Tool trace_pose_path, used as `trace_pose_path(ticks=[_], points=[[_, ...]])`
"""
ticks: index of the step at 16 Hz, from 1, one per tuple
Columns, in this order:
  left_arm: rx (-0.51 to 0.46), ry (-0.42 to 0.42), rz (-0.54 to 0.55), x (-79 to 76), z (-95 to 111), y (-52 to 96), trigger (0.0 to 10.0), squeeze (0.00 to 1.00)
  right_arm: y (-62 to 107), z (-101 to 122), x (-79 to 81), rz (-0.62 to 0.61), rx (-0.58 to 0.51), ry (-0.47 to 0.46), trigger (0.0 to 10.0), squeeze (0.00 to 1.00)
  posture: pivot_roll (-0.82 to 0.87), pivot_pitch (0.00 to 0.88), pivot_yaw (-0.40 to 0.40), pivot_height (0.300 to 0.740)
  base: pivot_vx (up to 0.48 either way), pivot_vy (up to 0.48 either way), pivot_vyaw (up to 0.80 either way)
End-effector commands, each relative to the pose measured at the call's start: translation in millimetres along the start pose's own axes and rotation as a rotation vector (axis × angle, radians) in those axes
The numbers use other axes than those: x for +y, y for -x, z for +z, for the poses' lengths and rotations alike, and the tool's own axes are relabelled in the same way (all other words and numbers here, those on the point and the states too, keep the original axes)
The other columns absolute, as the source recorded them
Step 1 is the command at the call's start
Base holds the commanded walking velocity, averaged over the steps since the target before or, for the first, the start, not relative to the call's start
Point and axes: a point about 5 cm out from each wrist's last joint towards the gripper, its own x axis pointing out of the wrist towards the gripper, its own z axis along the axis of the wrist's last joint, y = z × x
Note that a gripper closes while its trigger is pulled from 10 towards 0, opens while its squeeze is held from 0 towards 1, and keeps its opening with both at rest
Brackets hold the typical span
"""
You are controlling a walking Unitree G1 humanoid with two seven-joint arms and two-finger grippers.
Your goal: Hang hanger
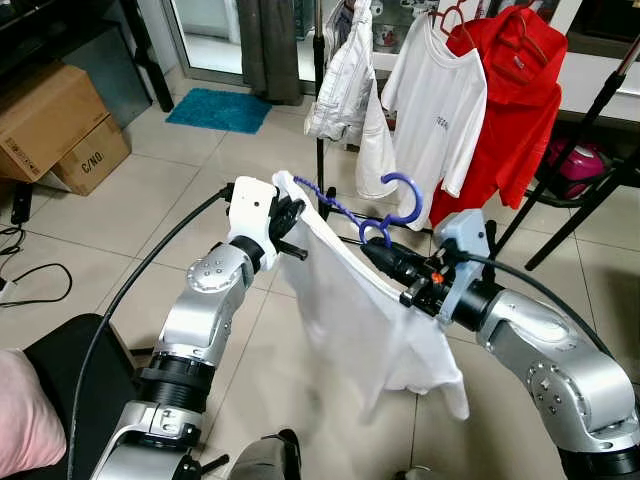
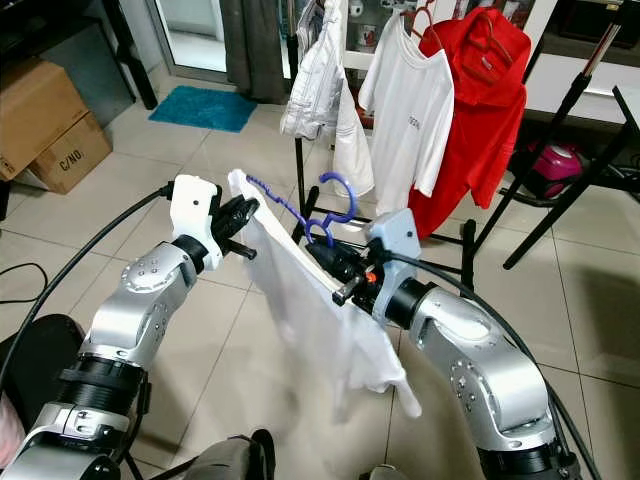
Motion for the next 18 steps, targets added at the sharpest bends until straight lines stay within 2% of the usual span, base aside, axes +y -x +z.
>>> trace_pose_path(ticks=[1,2,3,7,8,9,10,12,13,14,16,18], points=[[-0.052,-0.005,-0.013,3.6,14,-1.4,0.0,0.0,-1.7,-2,0.6,0.006,0.034,0.058,10.0,0.0,-0.07,0.082,0.083,0.74,0.0,0.0,0.0],[-0.075,0.015,-0.014,7.8,21,-2.2,0.0,0.0,-1.9,-7,0.8,0.008,0.077,0.095,10.0,0.0,-0.07,0.082,0.082,0.74,0.0,0.0,0.0],[-0.081,0.016,-0.01,12.2,25,-2.5,0.0,0.0,-1.9,-8,1.0,0.01,0.078,0.089,10.0,0.0,-0.07,0.083,0.081,0.74,0.0,0.0,0.0],[-0.053,-0.056,-0.058,20.3,30,-1.4,0.0,0.0,0.2,-16,-0.1,0.021,0.168,0.167,10.0,0.0,-0.08,0.084,0.079,0.74,0.0,0.0,0.0],[-0.04,-0.099,-0.081,25.9,33,-0.2,0.0,0.0,3.9,-27,-1.3,0.044,0.272,0.259,10.0,0.0,-0.08,0.086,0.077,0.74,0.0,0.0,0.0],[-0.035,-0.105,-0.098,26.3,33,0.2,0.0,0.0,4.5,-29,-0.7,0.053,0.284,0.26,10.0,0.0,-0.08,0.086,0.077,0.74,0.0,0.0,0.0],[0.025,-0.15,-0.218,21.4,27,4.1,0.0,0.0,4.8,-30,1.9,0.077,0.288,0.24,10.0,0.0,-0.08,0.088,0.076,0.74,0.0,0.0,0.0],[0.09,-0.204,-0.272,20.2,20,7.5,0.0,0.0,4.7,-30,2.2,0.08,0.287,0.245,10.0,0.0,-0.08,0.088,0.076,0.74,0.0,0.0,0.0],[0.149,-0.251,-0.223,27.4,13,9.8,0.0,0.0,3.6,-24,-0.1,0.055,0.243,0.214,10.0,0.0,-0.08,0.089,0.076,0.74,0.0,0.0,0.0],[0.169,-0.27,-0.192,31.4,10,10.6,0.0,0.0,3.5,-22,-1.6,0.046,0.225,0.201,10.0,0.0,-0.08,0.089,0.076,0.74,0.0,0.0,0.0],[0.209,-0.366,-0.152,37.1,2,13.9,0.0,0.0,4.1,-13,-4.8,0.031,0.165,0.147,10.0,0.0,-0.08,0.091,0.077,0.74,0.0,0.0,0.0],[0.163,-0.371,-0.139,33.6,-1,14.7,0.0,0.0,4.1,-5,-7.3,0.021,0.108,0.088,10.0,0.0,-0.08,0.091,0.076,0.74,0.0,0.0,0.0]])
